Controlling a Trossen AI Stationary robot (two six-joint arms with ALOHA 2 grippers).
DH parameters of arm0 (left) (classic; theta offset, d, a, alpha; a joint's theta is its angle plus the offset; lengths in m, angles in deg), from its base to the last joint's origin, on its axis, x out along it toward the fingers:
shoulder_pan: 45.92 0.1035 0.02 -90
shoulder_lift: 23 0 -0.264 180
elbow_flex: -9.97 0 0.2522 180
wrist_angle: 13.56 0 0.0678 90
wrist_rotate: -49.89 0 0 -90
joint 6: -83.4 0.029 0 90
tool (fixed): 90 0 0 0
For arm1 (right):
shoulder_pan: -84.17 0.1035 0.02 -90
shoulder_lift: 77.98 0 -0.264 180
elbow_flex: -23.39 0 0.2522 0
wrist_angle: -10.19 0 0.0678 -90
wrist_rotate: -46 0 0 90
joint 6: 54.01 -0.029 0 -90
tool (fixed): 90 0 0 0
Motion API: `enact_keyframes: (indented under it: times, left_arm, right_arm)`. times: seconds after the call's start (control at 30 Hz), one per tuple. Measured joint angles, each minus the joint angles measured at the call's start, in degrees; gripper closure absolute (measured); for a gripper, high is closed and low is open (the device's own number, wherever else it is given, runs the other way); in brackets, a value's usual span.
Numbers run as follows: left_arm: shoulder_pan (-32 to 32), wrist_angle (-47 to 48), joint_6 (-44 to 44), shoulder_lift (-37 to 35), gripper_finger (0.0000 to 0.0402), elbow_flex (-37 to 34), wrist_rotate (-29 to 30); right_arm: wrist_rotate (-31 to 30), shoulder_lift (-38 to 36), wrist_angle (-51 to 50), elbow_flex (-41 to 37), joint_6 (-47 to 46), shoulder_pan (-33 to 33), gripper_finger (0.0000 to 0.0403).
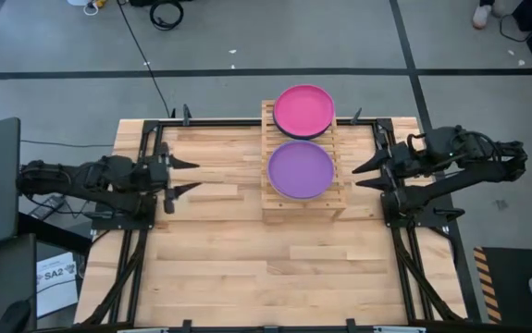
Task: Place and stack plates onto a shelf
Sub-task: Return to Home Position
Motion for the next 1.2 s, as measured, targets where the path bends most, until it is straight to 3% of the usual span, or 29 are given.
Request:
enact_keyframes:
  times: [0.27, 0.57, 0.77, 1.2]
  left_arm:
    - [0.02, -5.74, 0.05, -16.44, 0.0173, -13.49, 1.49]
    - [0.02, -5.8, 0.22, -29.62, 0.0173, -21.69, 2.24]
    - [0.07, -4.89, 0.11, -29.61, 0.0173, -22.95, 4.47]
    - [0.05, -4.69, -3.03, -29.99, 0.0173, -22.95, 2.5]
  right_arm:
    - [0.2, -7.22, 4.43, -8.21, -1.42, -0.01, 0.0254]
    - [0.2, -13.59, 8.81, -15.05, -3.04, -0.01, 0.0254]
    - [0.22, -18.36, 10.16, -19.36, -3.32, -0.01, 0.0254]
    - [0.22, -29.44, 18.51, -33.11, -4.52, -0.01, 0.0254]
